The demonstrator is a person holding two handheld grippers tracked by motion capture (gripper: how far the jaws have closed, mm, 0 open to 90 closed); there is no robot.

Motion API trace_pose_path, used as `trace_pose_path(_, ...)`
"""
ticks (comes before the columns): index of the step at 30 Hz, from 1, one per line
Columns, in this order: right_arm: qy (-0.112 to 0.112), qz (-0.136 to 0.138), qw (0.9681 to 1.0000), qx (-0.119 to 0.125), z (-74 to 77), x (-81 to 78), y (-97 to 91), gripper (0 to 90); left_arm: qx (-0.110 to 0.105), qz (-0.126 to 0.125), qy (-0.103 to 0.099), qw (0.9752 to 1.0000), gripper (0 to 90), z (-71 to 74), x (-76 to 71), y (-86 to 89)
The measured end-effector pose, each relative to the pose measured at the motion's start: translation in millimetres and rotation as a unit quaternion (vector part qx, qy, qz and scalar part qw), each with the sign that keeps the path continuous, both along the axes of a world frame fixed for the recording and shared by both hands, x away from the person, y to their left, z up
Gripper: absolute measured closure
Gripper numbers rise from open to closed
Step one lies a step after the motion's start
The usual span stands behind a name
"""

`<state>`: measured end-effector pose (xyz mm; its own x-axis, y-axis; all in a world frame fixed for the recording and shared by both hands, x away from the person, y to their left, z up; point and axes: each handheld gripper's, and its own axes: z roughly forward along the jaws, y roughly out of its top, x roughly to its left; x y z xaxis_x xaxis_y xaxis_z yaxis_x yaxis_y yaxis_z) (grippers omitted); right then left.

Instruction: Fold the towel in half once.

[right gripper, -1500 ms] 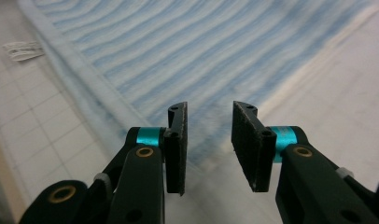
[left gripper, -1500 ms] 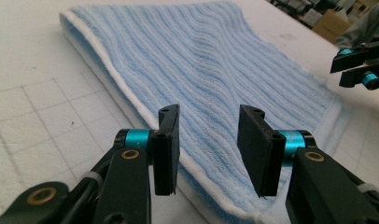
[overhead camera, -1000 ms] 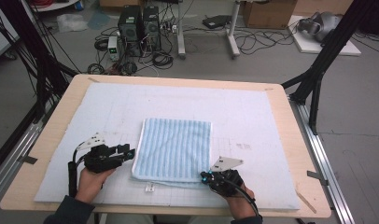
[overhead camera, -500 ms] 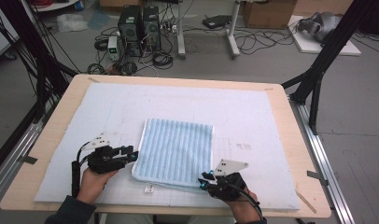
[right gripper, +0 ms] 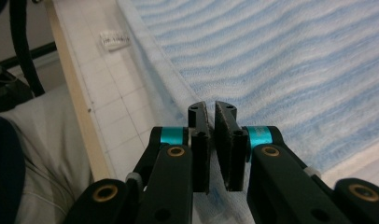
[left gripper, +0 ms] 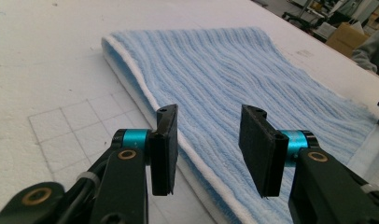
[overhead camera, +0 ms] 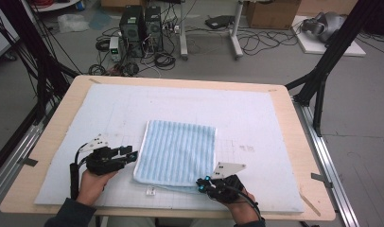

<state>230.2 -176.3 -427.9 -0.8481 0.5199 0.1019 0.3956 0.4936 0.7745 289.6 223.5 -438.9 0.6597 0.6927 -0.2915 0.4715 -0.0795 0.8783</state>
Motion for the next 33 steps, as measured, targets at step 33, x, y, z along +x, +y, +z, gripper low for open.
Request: trace_pose_path(33, -0.002, -0.103, 0.9931, -0.056, -14.9, 23.6, -16.2, 71.4, 0.130, -0.054, 0.041, 0.9892, 81.2, -10.6, 1.7, -46.4)
